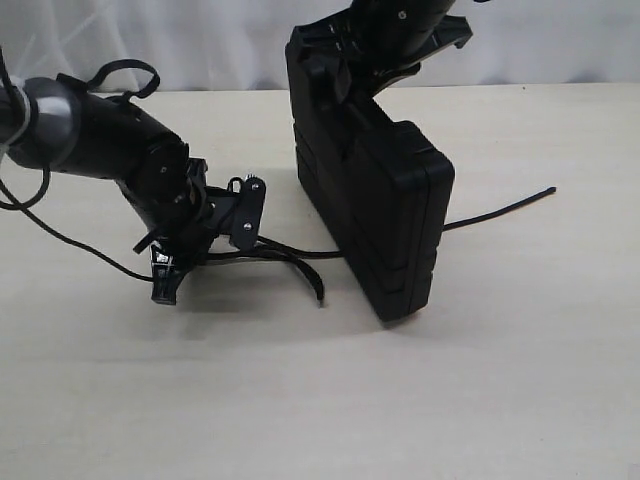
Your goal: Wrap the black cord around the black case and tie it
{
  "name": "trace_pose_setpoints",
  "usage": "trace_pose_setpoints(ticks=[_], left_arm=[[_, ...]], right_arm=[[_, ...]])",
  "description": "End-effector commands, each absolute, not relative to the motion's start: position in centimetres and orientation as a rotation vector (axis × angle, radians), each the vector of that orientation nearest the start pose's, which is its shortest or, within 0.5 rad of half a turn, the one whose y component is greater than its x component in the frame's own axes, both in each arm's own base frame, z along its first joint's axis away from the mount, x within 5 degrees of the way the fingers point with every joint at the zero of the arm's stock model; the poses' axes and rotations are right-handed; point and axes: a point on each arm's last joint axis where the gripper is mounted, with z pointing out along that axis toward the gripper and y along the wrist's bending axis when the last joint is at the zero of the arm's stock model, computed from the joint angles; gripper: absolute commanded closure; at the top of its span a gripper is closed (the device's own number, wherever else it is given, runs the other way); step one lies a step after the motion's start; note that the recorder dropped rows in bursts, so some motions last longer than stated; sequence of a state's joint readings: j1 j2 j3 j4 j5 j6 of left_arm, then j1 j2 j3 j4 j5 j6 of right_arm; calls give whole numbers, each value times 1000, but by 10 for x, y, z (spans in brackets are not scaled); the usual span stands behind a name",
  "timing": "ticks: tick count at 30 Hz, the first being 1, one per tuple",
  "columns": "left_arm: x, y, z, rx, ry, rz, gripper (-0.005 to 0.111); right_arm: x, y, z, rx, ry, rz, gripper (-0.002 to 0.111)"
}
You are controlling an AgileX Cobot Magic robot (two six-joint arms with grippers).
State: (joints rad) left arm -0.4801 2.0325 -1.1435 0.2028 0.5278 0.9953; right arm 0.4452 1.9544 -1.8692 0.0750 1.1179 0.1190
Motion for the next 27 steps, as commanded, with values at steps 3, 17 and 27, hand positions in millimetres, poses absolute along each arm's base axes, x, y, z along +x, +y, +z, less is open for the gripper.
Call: trace_pose_setpoints(ticks=[3, 17, 27], left_arm=[[321, -163, 168, -2382, -2449, -250, 107], [323, -125, 225, -1935, -3061, 506, 107], [320, -139, 227, -2069, -2999, 539, 107]], right_arm=[[387, 189, 303, -471, 2713, 206, 104], [385, 188, 302, -447, 2746, 207, 104], [385, 190, 303, -440, 2740, 239, 104]])
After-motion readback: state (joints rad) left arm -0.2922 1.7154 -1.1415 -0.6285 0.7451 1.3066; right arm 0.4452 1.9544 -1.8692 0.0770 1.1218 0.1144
